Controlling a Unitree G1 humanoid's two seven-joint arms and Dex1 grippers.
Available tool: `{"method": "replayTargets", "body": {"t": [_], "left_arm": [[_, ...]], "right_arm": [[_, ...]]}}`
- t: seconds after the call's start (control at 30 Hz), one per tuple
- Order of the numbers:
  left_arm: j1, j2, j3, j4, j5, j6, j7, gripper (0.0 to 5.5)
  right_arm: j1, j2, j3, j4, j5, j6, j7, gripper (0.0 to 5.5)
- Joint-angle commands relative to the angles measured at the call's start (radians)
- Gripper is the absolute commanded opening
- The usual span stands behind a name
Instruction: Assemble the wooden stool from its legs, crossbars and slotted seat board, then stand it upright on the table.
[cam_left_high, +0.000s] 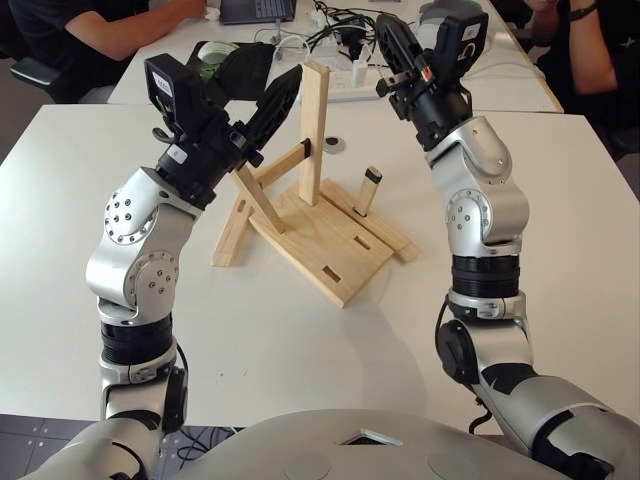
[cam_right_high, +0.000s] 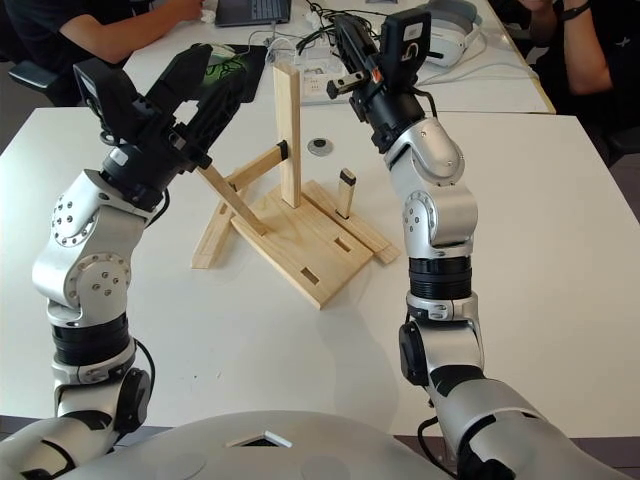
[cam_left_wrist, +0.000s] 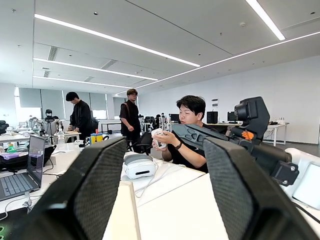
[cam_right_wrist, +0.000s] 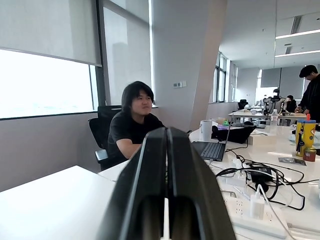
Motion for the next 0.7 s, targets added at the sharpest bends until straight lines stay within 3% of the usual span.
{"method": "replayTargets", "body": {"t": [0.03, 0.23, 0.43, 0.7], "left_arm": [[-0.001, 0.006, 0.000, -0.004, 0.004, -0.002, 0.000, 2.82], [-0.019, 0.012, -0.005, 0.006, -0.012, 0.015, -0.016, 2.82], [-0.015, 0.008, -0.022, -0.001, -0.022, 0.033, -0.025, 2.82], [0.006, 0.021, 0.000, -0.008, -0.021, 0.032, -0.018, 2.82]], "right_arm": [[-0.035, 0.006, 0.007, -0.016, 0.000, 0.001, -0.012, 0.01], [-0.015, 0.004, 0.009, 0.031, -0.015, -0.027, -0.013, 0.01], [0.132, -0.020, 0.085, 0.389, -0.078, 0.131, 0.023, 0.01], [0.092, -0.020, 0.034, 0.260, -0.049, 0.016, 0.017, 0.01]]}}
